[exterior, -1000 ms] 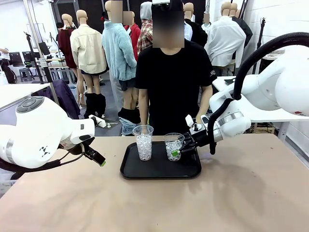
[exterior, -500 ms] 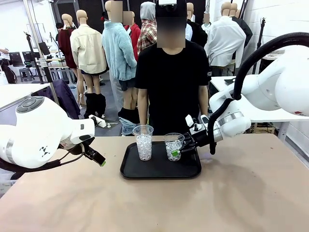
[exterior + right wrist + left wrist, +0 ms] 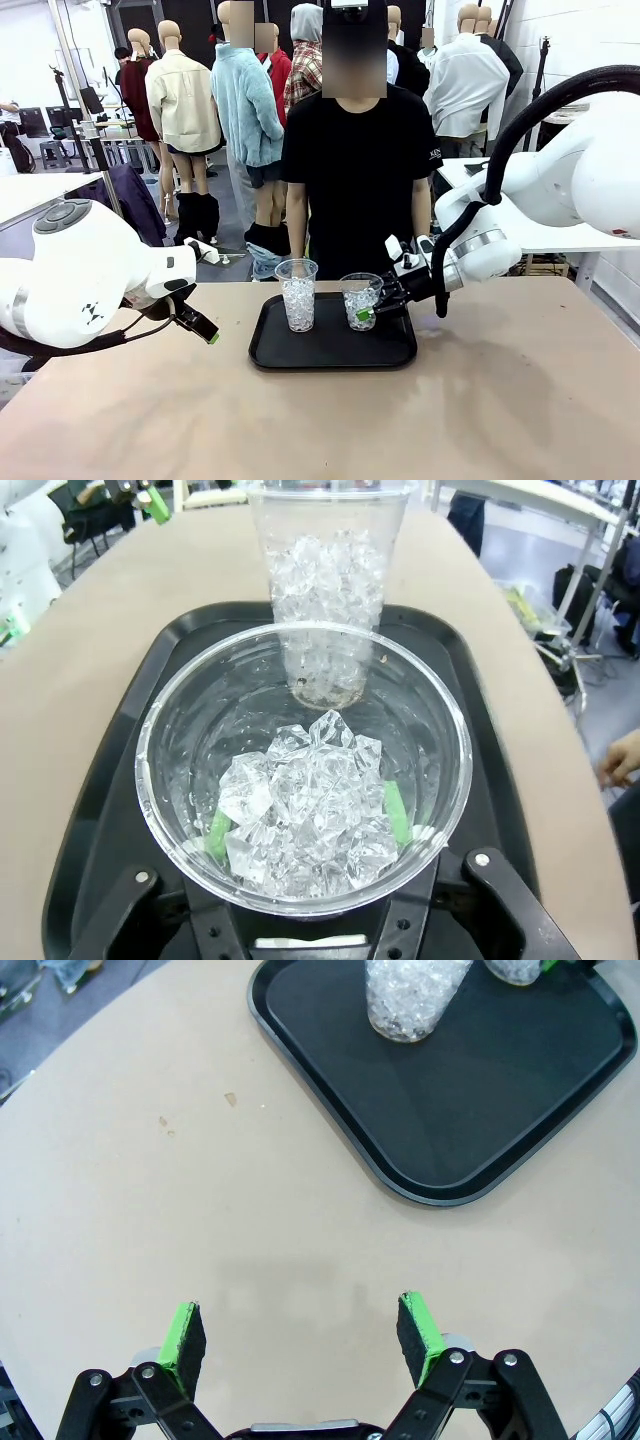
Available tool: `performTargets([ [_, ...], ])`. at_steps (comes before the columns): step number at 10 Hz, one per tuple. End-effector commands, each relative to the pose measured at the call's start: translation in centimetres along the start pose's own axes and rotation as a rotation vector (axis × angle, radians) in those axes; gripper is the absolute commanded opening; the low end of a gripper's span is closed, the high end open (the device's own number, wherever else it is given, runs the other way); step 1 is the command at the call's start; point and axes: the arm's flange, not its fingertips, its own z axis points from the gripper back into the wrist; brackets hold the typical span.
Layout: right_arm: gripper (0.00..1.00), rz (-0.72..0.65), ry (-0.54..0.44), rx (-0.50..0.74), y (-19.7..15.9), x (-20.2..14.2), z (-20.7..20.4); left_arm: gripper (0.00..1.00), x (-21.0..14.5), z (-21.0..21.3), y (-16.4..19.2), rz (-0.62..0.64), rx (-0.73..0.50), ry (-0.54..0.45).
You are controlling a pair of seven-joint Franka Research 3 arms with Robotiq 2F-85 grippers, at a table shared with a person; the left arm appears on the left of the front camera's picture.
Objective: Pour the drink into the iced cup.
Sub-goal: Open the gripper to release the iced cup you were holding.
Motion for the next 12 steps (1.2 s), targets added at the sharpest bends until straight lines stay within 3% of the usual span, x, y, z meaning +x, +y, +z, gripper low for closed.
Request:
performTargets([
  [1, 0.62, 0.041, -0.024, -0.022, 1.4, 2.9, 3.3, 1.00, 0.0, 0.1, 0.2, 0.004, 0.000, -0.002],
  [6, 0.62, 0.046, -0.076, -0.059, 0.3, 7.3, 11.2, 1.00, 0.0, 0.1, 0.2, 0.004, 0.000, -0.002],
  [10, 0.62, 0.016, -0.067, -0.092, -1.5, 7.5, 13.2, 1.00, 0.0, 0.1, 0.2, 0.004, 0.000, -0.002],
  [12, 0.62, 0.047, -0.055, -0.091, -0.1, 7.3, 13.2, 1.00, 0.0, 0.1, 0.2, 0.004, 0.000, -0.002],
])
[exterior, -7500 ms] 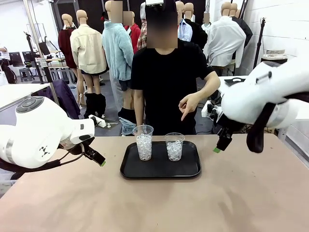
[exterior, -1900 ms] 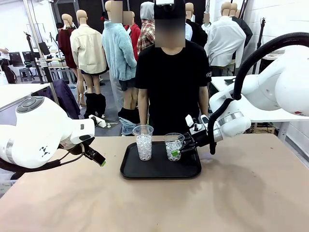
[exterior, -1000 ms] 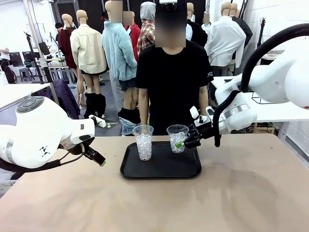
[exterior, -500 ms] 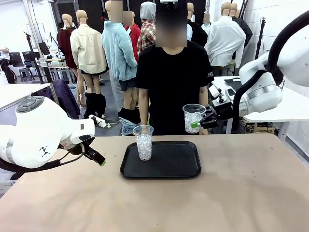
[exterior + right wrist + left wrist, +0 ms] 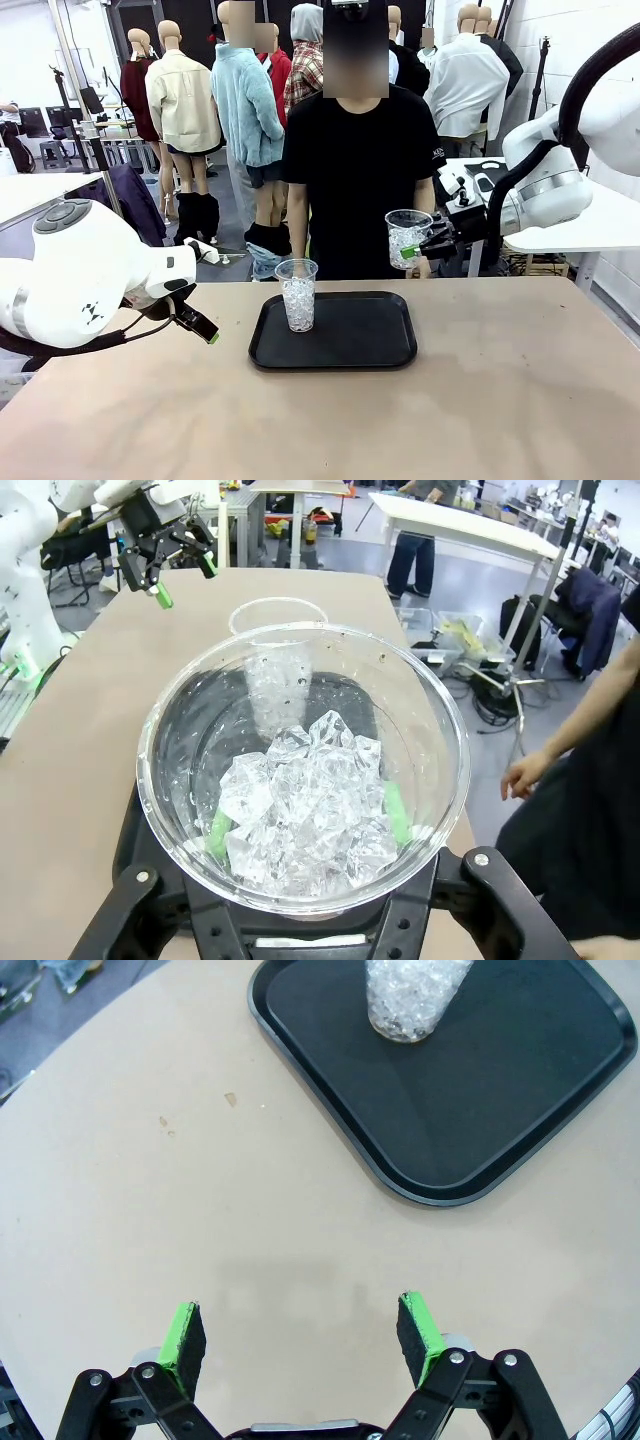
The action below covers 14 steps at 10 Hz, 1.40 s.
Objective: Pour the drink into the iced cup.
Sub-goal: Open the gripper to release the iced cup you were holding, then pick up the iced cup indicated by the human and present it to them.
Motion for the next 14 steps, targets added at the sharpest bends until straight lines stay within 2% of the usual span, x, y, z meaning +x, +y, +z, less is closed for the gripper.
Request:
performTargets([
  [1, 0.62, 0.010, -0.001, 0.003, 0.30, 0.18, -0.09, 1.00, -0.05, 0.07, 0.15, 0.004, 0.000, -0.001],
  [14, 0.62, 0.010, -0.001, 0.003, 0.30, 0.18, -0.09, 1.00, -0.05, 0.07, 0.15, 0.004, 0.000, -0.001],
])
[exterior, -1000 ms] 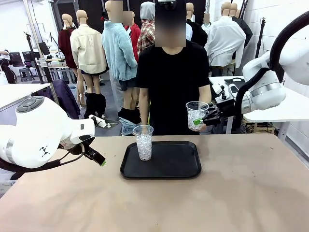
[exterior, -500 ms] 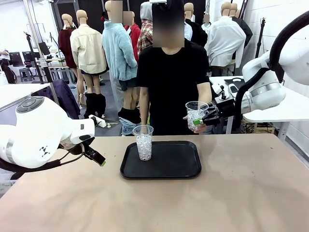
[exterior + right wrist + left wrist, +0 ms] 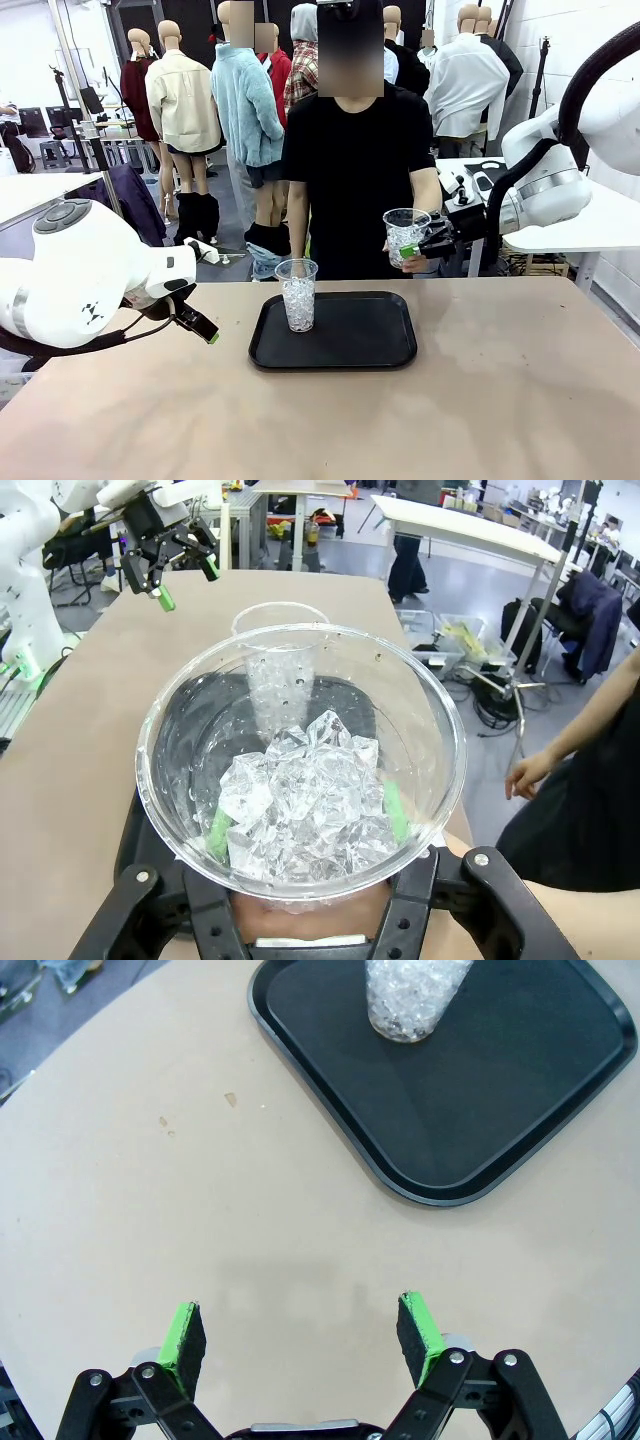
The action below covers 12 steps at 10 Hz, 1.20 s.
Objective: Pour the drink into the iced cup.
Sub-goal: Pick up the iced cup indicated by the human and present it to them.
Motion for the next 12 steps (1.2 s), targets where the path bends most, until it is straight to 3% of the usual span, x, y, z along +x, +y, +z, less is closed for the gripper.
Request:
performTargets([
  [1, 0.62, 0.004, 0.002, -0.001, 0.3, -0.2, 0.0, 1.00, -0.1, 0.1, 0.2, 0.004, 0.000, -0.001],
  [5, 0.62, 0.004, 0.002, -0.001, 0.3, -0.2, 0.0, 1.00, -0.1, 0.1, 0.2, 0.004, 0.000, -0.001],
  [6, 0.76, 0.000, 0.000, 0.000, 0.0, 0.0, 0.0, 1.00, -0.1, 0.1, 0.2, 0.004, 0.000, -0.001],
  [7, 0.96, 0.000, 0.002, -0.005, 0.1, 0.1, 0.1, 1.00, -0.1, 0.1, 0.2, 0.004, 0.000, -0.001],
  [8, 1.00, 0.003, -0.001, -0.006, 0.2, 0.1, 0.3, 1.00, -0.1, 0.1, 0.2, 0.004, 0.000, -0.001],
  [12, 1.00, 0.001, 0.007, -0.028, 1.3, 0.5, 2.5, 1.00, -0.1, 0.1, 0.2, 0.004, 0.000, -0.001],
])
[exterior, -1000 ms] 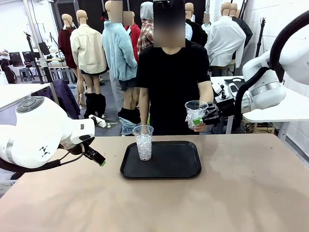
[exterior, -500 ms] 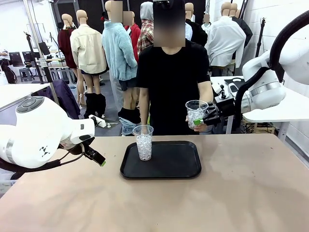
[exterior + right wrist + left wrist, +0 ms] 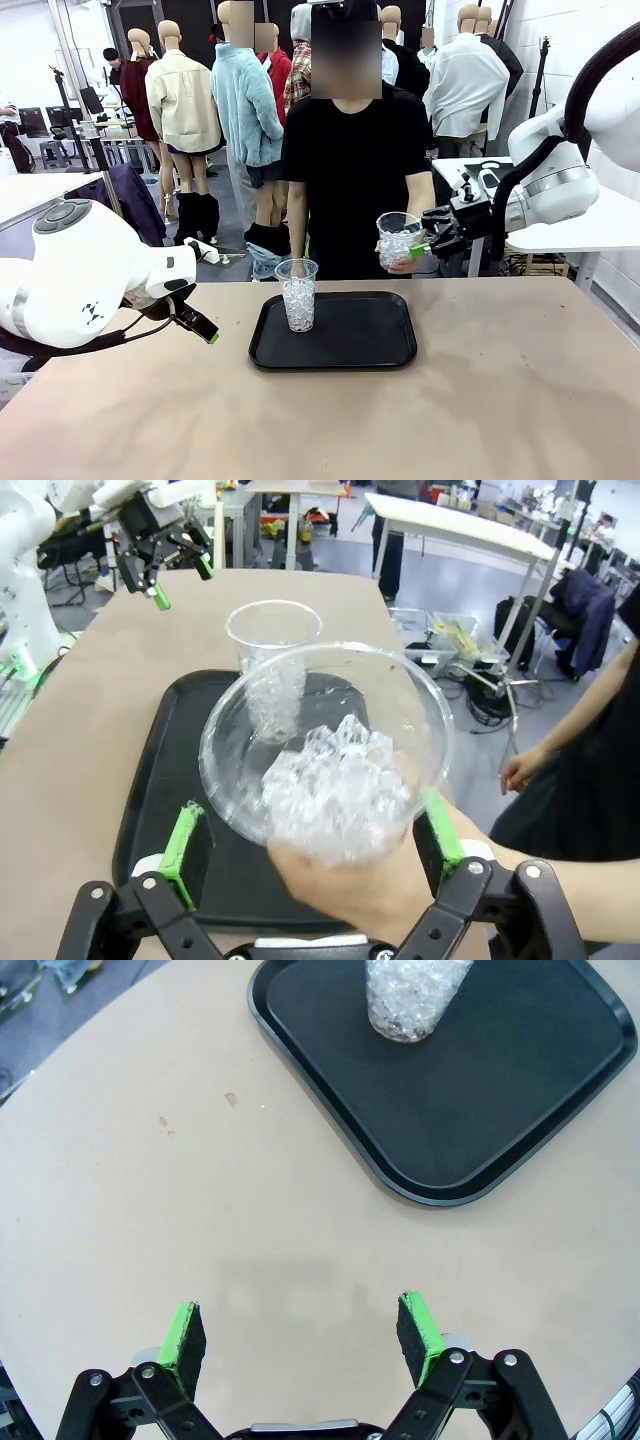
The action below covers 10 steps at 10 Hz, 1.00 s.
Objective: Pour the drink into the iced cup.
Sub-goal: Pick up the iced cup indicated by the human and present it to them.
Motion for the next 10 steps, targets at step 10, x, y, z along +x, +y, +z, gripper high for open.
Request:
performTargets([
  [10, 1.00, -0.124, 0.007, -0.050, 4.9, -3.3, 4.7, 1.00, -0.1, 0.1, 0.2, 0.004, 0.000, -0.002],
])
